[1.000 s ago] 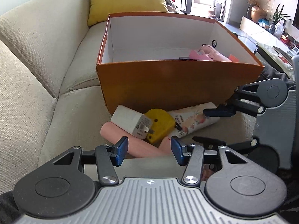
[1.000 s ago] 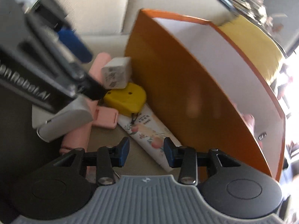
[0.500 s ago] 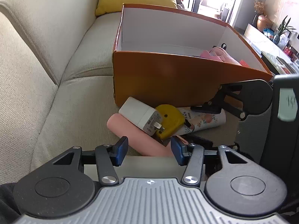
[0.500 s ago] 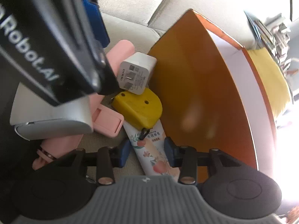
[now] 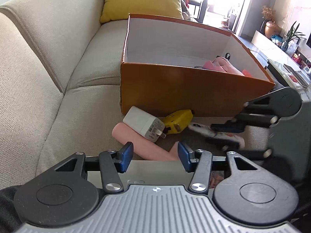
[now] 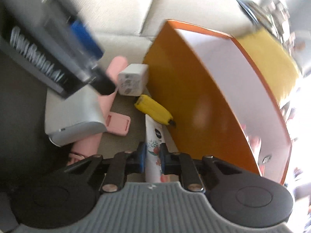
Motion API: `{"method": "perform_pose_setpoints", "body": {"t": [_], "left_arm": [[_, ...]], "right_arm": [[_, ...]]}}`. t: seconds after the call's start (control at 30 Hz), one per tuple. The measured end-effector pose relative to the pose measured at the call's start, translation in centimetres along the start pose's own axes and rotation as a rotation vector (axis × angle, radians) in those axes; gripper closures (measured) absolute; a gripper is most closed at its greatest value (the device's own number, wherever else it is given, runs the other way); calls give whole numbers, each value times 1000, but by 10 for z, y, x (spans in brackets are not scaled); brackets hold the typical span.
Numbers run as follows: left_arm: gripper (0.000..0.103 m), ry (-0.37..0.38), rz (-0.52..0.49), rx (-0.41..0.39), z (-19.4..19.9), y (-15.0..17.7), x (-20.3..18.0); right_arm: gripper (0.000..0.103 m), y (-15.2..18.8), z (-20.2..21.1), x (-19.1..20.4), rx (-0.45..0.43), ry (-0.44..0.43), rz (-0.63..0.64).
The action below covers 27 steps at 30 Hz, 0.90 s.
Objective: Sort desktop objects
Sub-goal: 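Grasp the Vaseline lotion tube by its crimped end with the right gripper, then grasp the round glitter mirror with the left gripper while the right lifts the tube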
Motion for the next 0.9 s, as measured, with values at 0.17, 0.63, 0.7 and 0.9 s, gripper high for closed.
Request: {"method": "perform_pose_setpoints", "body": {"t": [0.17, 0.63, 0.7, 0.9], "left_arm": [[45, 33, -10, 2, 0, -4, -9], [52, 130, -173, 79, -8, 14, -58], [52, 134, -258, 93, -13, 20, -74], [48, 198, -417, 185, -36, 29, -109]], "right_arm": [[88, 9, 22, -41, -44, -47, -255], [88, 92, 66, -51, 17, -123, -652], [87, 94, 63, -49, 11, -112, -638], [85, 83, 63, -46, 1, -56, -538]]}}
Point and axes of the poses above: each gripper's, at about its wrist camera, not at the fingertips, and z roughly against the way its jaws point, x to its left, y to its underside, the point moved 9 cm from there along -z, roughly the way its jaws point, and after that the axes turned 6 degrees about z, right-handed, at the moved point
